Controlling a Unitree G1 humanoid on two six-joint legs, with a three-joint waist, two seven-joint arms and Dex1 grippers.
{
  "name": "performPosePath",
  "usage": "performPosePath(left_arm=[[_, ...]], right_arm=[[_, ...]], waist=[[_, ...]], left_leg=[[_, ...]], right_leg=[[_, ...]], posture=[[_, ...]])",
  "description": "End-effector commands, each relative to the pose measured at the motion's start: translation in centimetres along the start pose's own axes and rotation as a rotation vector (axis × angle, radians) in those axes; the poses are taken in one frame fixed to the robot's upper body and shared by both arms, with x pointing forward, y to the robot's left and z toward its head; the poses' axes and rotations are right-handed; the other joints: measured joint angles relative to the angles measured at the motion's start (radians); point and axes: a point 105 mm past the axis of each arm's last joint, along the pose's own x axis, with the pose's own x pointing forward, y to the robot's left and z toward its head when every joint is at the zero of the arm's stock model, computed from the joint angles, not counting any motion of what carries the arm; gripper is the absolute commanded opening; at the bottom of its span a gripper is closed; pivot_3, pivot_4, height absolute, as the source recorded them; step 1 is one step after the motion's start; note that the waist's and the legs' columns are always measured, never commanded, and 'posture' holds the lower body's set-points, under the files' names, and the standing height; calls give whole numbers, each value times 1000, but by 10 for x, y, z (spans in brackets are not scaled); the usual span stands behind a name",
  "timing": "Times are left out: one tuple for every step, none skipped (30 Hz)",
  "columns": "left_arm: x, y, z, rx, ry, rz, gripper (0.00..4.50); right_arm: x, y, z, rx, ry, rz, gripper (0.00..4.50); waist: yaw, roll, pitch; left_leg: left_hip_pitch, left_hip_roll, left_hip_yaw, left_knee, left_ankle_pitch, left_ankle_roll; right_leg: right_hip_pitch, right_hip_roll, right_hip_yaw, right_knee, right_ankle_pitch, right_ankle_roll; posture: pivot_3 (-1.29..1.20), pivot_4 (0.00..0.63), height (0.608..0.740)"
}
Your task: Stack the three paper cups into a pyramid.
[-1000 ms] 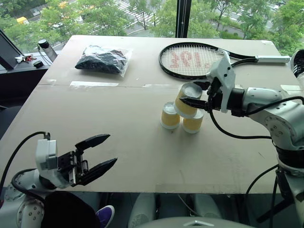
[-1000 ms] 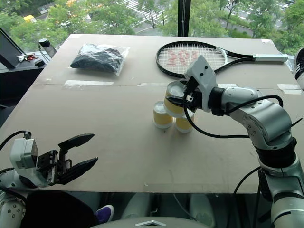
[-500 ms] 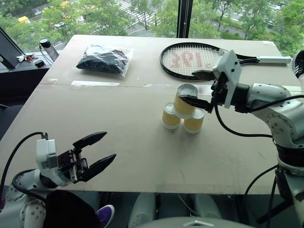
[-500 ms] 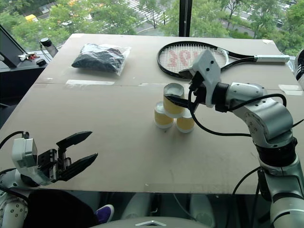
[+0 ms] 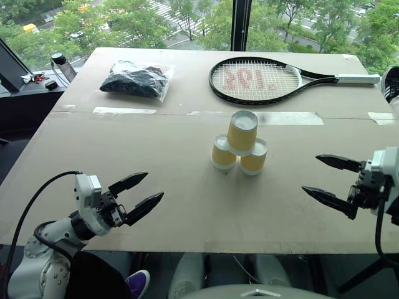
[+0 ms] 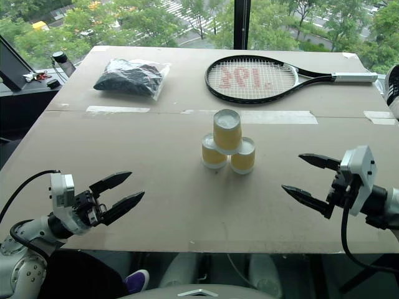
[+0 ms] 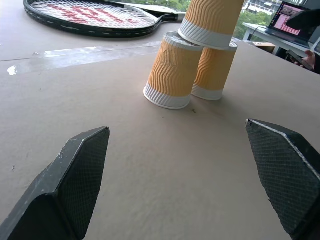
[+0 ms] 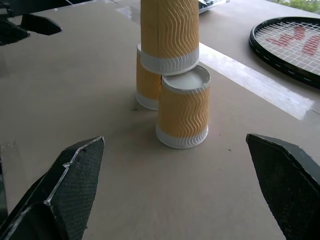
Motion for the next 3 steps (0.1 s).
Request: performPosePath(left_arm=[[4, 0, 5, 38, 7, -7, 4500], [7, 1, 6, 47, 10, -10, 4500], [9, 1, 6, 52, 14, -13, 4500]], right_arm=[[-6, -1, -6, -81, 15, -51, 4487], [-5, 1, -9, -85, 20, -54, 4487], [-5, 2, -12, -92, 24, -54, 4487]], waist=[[-4, 0, 0], [-5, 1, 0], [-5, 1, 0]], left_leg=[[1, 0, 1, 0, 0, 0], [3, 0, 3, 0, 0, 0], [5, 0, 3, 0, 0, 0]], right_leg=[[0, 0, 0, 1, 0, 0], [1, 0, 0, 1, 0, 0], [3, 0, 0, 1, 0, 0]], posture=[[0, 150, 740], [0, 150, 740], [0, 150, 740]])
